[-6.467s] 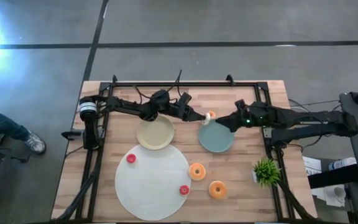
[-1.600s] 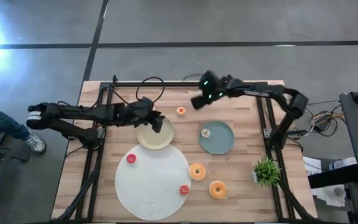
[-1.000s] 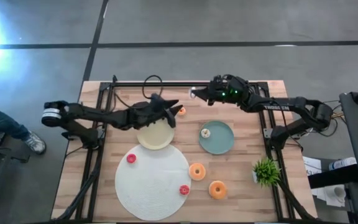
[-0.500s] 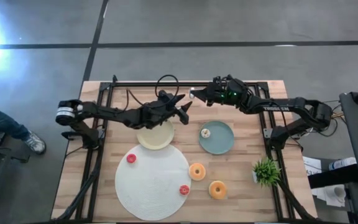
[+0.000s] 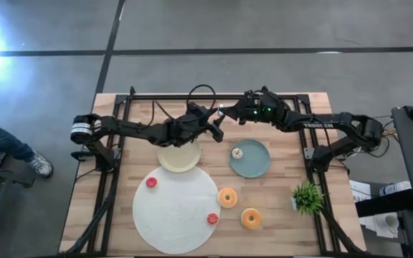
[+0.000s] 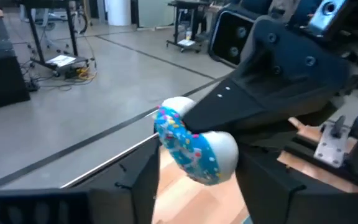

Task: Pick & Place donuts
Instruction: Put the blue donut on the blue plate

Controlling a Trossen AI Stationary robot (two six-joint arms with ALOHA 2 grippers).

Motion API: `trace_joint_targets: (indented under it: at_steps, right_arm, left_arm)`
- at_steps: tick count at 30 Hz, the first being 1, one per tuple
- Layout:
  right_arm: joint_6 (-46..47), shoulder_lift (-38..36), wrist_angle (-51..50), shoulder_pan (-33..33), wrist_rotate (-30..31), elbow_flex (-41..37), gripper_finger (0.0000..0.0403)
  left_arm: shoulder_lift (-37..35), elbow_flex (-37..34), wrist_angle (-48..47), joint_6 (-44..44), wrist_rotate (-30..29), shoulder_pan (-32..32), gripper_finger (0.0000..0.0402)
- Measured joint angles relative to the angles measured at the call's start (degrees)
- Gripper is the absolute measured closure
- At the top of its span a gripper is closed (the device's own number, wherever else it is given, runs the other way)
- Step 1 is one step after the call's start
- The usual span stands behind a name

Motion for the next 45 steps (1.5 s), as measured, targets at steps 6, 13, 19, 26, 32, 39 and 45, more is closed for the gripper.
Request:
trace_joint_targets:
  at_steps: [6,13,19,26,32,39,45]
  right_arm:
    - [-1.85,-0.11,-1.56,-0.24,-1.31,0.0,0.0375]
    - [-3.61,-2.94,-6.4,-1.98,-8.89,0.0,0.0273]
    - [-15.11,-12.59,-22.47,-5.14,-9.36,0.56,0.0197]
    - [-28.72,-25.03,-53.79,-6.58,2.46,7.04,0.0182]
    - [-28.82,-28.6,-60.2,-6.54,4.72,9.89,0.0182]
    - [-26.55,-31.21,-62.19,-6.38,4.95,10.16,0.0184]
    - [-25.42,-35.13,-72.33,-6.39,11.19,10.16,0.0184]
  left_arm:
    - [-0.22,-0.23,-2.42,0.28,0.05,0.26,0.0338]
    - [-0.31,-0.1,-5.21,1.98,0.15,0.39,0.0393]
    - [-0.18,-0.12,-11.03,7.01,4.13,0.03,0.0394]
    - [3.0,1.41,-14.22,17.39,11.1,-2.12,0.0394]
    - [11.38,10.9,-17.98,22.51,14.41,-2.98,0.0394]
    - [19.34,24.46,-29.82,24.7,14.41,-6.71,0.0394]
    - [21.41,25.58,-27.2,29.65,13.2,-12.04,0.0394]
